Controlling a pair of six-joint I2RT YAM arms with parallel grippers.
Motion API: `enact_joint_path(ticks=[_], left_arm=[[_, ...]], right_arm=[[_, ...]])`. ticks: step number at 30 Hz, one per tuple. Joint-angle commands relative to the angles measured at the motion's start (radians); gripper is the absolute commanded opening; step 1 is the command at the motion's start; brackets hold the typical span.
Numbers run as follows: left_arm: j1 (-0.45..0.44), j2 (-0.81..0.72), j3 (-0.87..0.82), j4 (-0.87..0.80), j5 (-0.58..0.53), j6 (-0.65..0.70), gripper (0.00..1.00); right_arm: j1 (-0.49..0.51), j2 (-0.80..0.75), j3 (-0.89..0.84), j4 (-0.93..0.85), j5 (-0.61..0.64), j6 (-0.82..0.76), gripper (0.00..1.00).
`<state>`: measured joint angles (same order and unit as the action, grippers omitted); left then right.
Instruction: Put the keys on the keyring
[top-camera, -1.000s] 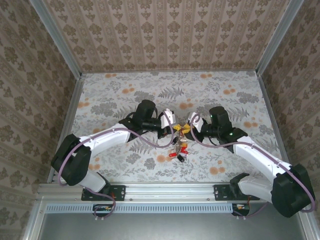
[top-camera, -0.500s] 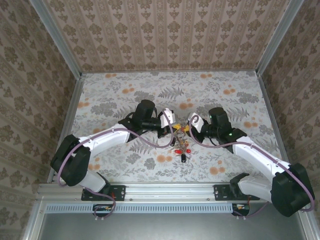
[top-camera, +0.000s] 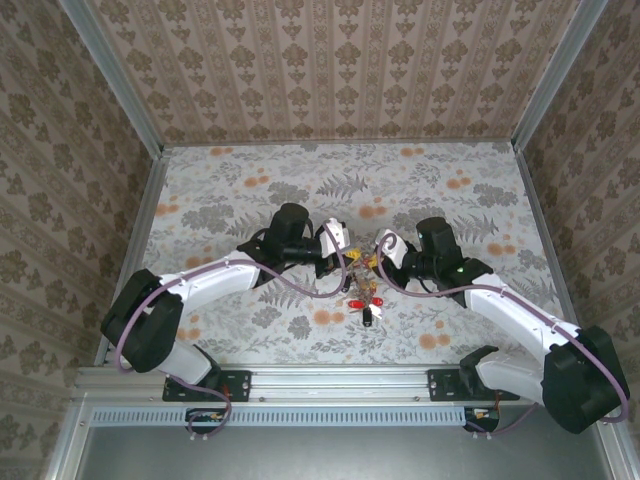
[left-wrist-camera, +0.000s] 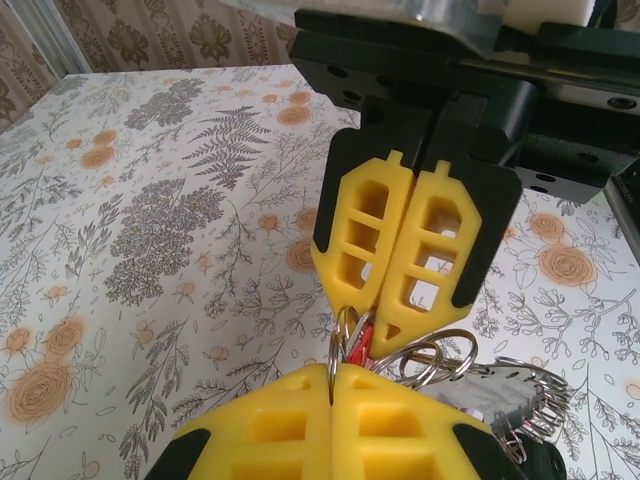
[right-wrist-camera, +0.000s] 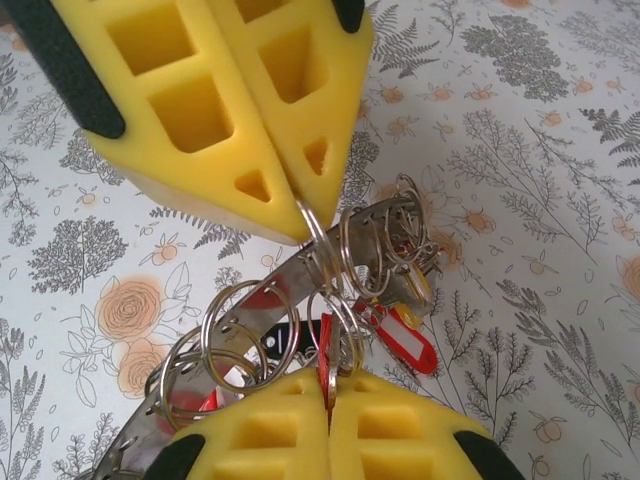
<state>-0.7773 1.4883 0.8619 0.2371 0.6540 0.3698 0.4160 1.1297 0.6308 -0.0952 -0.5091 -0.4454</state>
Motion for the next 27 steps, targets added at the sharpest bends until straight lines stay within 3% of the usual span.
enact_joint_path(ticks=[1,5,10,18,27], left_arm=[[0.005,-0.026,-0.003,0.087,0.006,-0.02,0.0],[0.003,-0.03,-0.002,0.08,0.017,-0.013,0.0],[0.003,-0.036,0.005,0.054,0.042,0.002,0.0],[0.004,-0.037,0.027,0.034,0.092,0.007,0.0],[0.003,-0.042,0.029,0.023,0.102,0.011,0.0]], right_arm=[[0.004,0.001,0.004,-0.077,-0.009,-0.033,0.16],[0.003,-0.042,0.028,-0.138,0.076,-0.079,0.17],[-0.008,-0.139,0.026,-0.091,0.163,-0.083,0.23],[-0.009,-0.096,0.092,-0.034,-0.091,-0.103,0.21],[-0.011,-0.006,0.16,-0.095,-0.152,-0.181,0.19]])
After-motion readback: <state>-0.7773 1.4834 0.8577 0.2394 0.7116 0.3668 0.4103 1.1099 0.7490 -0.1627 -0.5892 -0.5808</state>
